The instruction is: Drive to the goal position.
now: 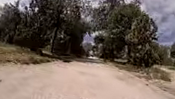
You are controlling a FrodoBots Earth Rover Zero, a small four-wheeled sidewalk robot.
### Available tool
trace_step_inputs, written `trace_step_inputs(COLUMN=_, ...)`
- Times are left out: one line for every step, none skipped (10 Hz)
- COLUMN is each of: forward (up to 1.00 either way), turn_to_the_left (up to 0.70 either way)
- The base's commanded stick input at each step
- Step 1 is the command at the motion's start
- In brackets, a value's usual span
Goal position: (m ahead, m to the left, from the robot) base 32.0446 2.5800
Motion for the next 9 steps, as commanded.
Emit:
trace_step_inputs(forward=0.85, turn_to_the_left=0.00)
trace_step_inputs(forward=0.85, turn_to_the_left=0.00)
trace_step_inputs(forward=0.85, turn_to_the_left=0.00)
trace_step_inputs(forward=0.85, turn_to_the_left=0.00)
trace_step_inputs(forward=0.85, turn_to_the_left=0.00)
trace_step_inputs(forward=0.85, turn_to_the_left=0.00)
trace_step_inputs(forward=0.85, turn_to_the_left=0.00)
trace_step_inputs(forward=0.85, turn_to_the_left=0.00)
trace_step_inputs(forward=0.85, turn_to_the_left=0.00)
